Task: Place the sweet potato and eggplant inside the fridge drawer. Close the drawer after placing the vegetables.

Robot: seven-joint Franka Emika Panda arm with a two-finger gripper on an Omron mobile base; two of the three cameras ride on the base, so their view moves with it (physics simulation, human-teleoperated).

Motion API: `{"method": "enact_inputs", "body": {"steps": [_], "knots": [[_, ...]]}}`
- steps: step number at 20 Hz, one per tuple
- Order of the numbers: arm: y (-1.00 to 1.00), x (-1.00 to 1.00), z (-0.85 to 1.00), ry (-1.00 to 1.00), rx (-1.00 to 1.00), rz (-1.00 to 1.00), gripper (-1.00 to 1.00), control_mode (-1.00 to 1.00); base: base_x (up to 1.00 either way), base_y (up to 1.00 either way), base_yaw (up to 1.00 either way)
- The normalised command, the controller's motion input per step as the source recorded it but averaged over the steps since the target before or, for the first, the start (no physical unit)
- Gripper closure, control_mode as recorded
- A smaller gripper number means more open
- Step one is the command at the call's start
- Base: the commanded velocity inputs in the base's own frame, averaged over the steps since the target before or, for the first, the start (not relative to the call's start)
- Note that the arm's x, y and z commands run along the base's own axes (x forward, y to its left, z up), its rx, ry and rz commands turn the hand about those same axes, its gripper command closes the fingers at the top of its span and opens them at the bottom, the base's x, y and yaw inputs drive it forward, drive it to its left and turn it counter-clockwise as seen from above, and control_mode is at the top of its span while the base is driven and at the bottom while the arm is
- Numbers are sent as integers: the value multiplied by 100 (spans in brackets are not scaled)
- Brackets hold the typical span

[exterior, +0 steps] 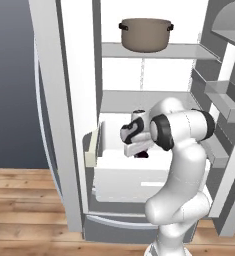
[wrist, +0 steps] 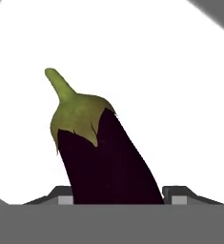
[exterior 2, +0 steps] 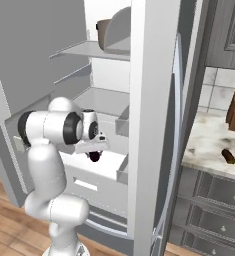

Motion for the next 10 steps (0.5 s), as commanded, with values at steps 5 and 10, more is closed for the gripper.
{"method": "enact_inputs", "body": {"steps": [5,10], "knots": [[0,0,-50,3,0,0,100,-100,0,0,0],[0,-6,-51,4,0,0,-100,-100,0,0,0]]}}
